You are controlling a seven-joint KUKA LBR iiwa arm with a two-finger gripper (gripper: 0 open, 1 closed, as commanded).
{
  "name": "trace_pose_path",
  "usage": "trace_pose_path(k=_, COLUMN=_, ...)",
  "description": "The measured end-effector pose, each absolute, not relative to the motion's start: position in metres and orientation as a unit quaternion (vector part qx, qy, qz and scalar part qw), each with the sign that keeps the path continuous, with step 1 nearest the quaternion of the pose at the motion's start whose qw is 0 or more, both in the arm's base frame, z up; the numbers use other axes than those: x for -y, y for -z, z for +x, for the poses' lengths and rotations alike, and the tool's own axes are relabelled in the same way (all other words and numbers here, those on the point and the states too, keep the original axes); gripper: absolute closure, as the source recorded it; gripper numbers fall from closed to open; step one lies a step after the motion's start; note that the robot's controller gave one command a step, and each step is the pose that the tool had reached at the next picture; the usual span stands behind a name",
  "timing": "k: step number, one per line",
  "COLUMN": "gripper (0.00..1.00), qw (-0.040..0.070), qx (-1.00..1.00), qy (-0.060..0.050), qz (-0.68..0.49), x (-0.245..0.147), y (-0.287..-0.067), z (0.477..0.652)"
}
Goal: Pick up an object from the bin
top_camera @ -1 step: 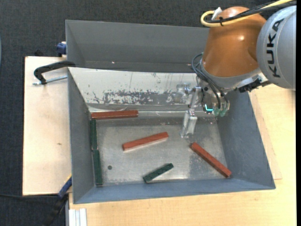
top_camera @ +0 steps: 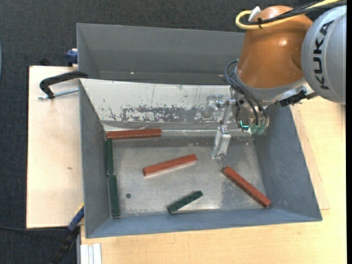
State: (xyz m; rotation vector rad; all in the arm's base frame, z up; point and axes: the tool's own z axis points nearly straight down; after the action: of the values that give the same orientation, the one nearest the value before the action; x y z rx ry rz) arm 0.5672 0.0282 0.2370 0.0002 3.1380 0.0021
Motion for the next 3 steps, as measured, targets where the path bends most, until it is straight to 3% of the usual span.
trace_pose_path(k=1, gripper=0.00, qw=0.004, qx=-1.000, qy=-0.001, qz=-0.006, x=-0.067, y=-0.183, z=0.573)
trace_pose_path(k=2, gripper=0.00, qw=0.002, qx=-0.998, qy=-0.001, qz=-0.063, x=-0.072, y=-0.121, z=0.563)
trace_pose_path(k=3, gripper=1.00, qw=0.004, qx=-0.999, qy=-0.001, qz=-0.051, x=-0.101, y=-0.072, z=0.598)
